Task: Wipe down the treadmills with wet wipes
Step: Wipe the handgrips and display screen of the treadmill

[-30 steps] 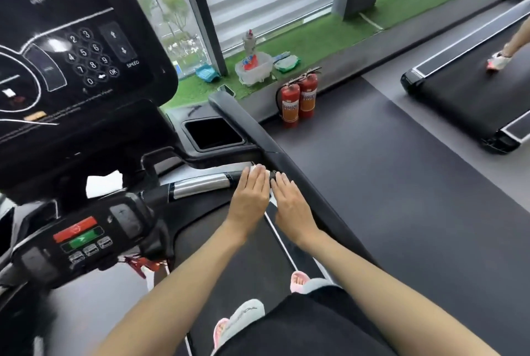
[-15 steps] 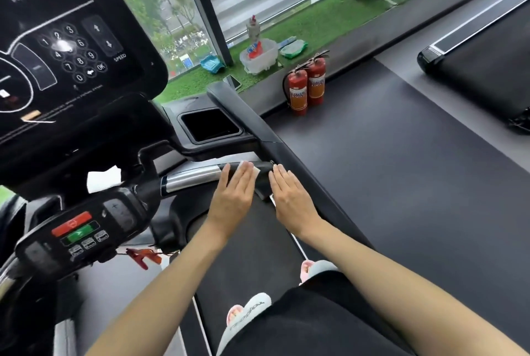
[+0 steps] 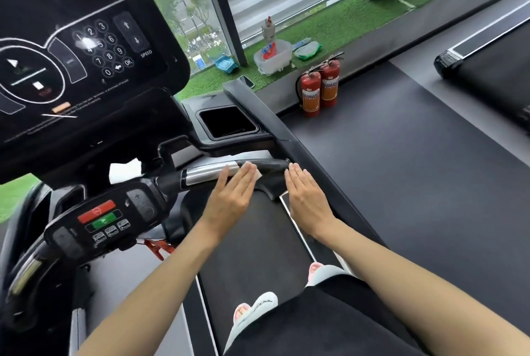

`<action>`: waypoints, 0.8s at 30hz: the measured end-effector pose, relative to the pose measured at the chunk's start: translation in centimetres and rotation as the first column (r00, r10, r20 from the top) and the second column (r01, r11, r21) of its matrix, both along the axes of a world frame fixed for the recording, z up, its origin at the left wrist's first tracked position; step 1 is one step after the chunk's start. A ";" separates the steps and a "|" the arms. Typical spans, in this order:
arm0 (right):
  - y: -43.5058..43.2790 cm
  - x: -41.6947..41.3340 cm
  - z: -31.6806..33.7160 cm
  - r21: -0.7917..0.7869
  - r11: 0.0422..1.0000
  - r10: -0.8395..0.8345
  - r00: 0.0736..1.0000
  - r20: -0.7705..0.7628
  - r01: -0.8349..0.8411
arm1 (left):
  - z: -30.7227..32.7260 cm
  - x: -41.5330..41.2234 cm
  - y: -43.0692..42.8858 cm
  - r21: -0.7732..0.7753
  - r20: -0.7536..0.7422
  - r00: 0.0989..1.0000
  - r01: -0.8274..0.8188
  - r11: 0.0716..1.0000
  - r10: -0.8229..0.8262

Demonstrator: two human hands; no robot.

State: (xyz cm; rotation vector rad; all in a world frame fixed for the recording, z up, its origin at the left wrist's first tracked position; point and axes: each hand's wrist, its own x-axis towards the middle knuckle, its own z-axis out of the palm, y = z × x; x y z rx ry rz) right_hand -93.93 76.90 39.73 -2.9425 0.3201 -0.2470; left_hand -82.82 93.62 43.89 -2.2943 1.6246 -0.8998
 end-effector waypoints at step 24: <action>-1.3 -0.7 0.3 0.186 0.981 -0.098 0.970 0.222 0.056 | -0.6 -1.4 -7.3 0.048 -0.150 0.932 -0.328 0.943 0.331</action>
